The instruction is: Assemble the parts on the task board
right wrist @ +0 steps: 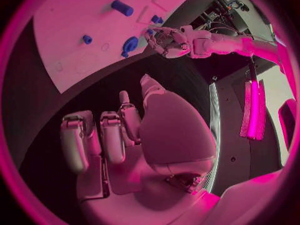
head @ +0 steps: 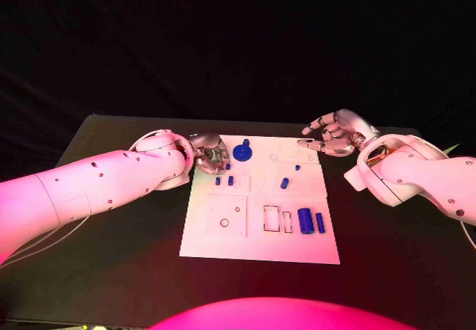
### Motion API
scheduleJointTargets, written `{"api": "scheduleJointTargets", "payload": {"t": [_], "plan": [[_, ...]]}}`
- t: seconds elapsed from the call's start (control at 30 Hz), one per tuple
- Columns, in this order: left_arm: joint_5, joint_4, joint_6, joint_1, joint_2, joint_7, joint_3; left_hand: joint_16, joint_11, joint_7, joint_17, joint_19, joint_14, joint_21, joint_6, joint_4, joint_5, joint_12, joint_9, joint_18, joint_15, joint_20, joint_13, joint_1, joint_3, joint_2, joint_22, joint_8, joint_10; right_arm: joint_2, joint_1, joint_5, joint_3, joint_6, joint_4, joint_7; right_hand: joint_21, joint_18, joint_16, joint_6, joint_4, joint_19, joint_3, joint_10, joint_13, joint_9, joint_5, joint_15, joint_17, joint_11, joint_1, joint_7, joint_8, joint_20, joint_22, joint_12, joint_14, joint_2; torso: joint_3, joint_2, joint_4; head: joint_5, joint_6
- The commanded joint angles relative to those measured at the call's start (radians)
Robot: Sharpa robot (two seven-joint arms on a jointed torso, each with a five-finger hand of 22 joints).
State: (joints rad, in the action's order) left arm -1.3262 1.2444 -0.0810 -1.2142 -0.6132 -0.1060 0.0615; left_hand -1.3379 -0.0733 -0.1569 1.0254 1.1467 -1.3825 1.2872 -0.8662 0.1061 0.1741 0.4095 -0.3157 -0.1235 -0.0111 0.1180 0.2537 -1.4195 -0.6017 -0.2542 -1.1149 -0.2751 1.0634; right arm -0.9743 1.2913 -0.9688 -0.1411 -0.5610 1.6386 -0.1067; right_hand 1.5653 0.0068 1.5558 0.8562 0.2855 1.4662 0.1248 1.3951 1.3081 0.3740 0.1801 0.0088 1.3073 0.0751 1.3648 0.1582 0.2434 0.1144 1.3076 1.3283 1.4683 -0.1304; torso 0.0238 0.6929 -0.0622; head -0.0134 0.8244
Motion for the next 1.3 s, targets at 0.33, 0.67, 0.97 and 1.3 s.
{"api": "scheduleJointTargets", "payload": {"t": [0.33,0.67,0.97,1.3], "plan": [[0.158,0.058,-0.050,-0.001,-0.070,0.039,-0.037,0.031,-0.016,-0.005,-0.055,-0.044,0.031,-0.035,0.010,-0.010,0.008,-0.025,0.002,-0.002,-0.008,0.005,0.002,0.008,-0.008,-0.002,0.041,0.013,-0.031,0.003,0.000,-0.040,0.000,0.056,-0.037,0.023,-0.183,0.039,-0.133,-0.014,-0.013,0.009,0.077,-0.393,-0.415,0.003,0.006,-0.012,-0.012,-0.002,0.083,0.001,0.021,-0.013,0.151,-0.586,0.020,-0.023,-0.0006,-0.001,0.0011,0.004,-0.006],[0.626,0.140,-0.126,-0.008,-0.186,0.198,-0.071,0.197,-0.042,-0.025,-0.331,-0.247,0.200,-0.183,-0.016,-0.038,0.008,0.004,-0.004,-0.048,-0.029,0.023,0.020,-0.004,-0.024,0.016,0.235,0.009,-0.093,0.033,-0.005,-0.326,-0.002,0.167,-0.096,0.021,-0.267,0.053,-0.175,0.055,-0.043,-0.009,0.350,-0.347,-0.928,-0.011,0.002,-0.002,-0.062,0.013,0.127,-0.002,0.013,-0.007,0.105,-1.067,0.017,-0.129,-0.0007,-0.001,-0.0008,0.041,-0.022],[1.004,0.224,-0.088,-0.007,-0.267,0.361,-0.075,0.301,-0.054,-0.037,-0.435,-0.326,0.289,-0.260,-0.001,-0.056,0.008,0.037,-0.005,-0.060,-0.039,0.032,0.027,-0.003,-0.011,0.032,0.303,0.013,-0.139,0.068,-0.029,-0.599,-0.002,0.251,-0.124,-0.068,-0.253,0.050,-0.168,0.073,-0.065,0.002,0.381,-0.335,-1.019,-0.013,0.000,0.004,-0.052,0.019,0.079,-0.004,0.005,-0.010,0.116,-1.136,0.027,-0.153,0.0018,0.000,-0.0009,0.079,-0.034],[1.123,0.260,-0.068,-0.006,-0.305,0.424,-0.076,0.348,-0.056,-0.039,-0.465,-0.342,0.312,-0.287,0.001,-0.063,0.008,0.057,-0.007,-0.060,-0.042,0.035,0.027,0.001,-0.001,0.038,0.317,0.013,-0.148,0.099,-0.049,-0.676,-0.003,0.287,-0.142,-0.110,-0.237,0.046,-0.161,0.076,-0.078,0.010,0.381,-0.331,-1.044,-0.015,0.000,0.009,-0.042,0.024,0.068,0.002,-0.001,-0.009,0.126,-1.153,0.033,-0.155,0.0029,0.000,-0.0025,0.094,-0.038]]}}
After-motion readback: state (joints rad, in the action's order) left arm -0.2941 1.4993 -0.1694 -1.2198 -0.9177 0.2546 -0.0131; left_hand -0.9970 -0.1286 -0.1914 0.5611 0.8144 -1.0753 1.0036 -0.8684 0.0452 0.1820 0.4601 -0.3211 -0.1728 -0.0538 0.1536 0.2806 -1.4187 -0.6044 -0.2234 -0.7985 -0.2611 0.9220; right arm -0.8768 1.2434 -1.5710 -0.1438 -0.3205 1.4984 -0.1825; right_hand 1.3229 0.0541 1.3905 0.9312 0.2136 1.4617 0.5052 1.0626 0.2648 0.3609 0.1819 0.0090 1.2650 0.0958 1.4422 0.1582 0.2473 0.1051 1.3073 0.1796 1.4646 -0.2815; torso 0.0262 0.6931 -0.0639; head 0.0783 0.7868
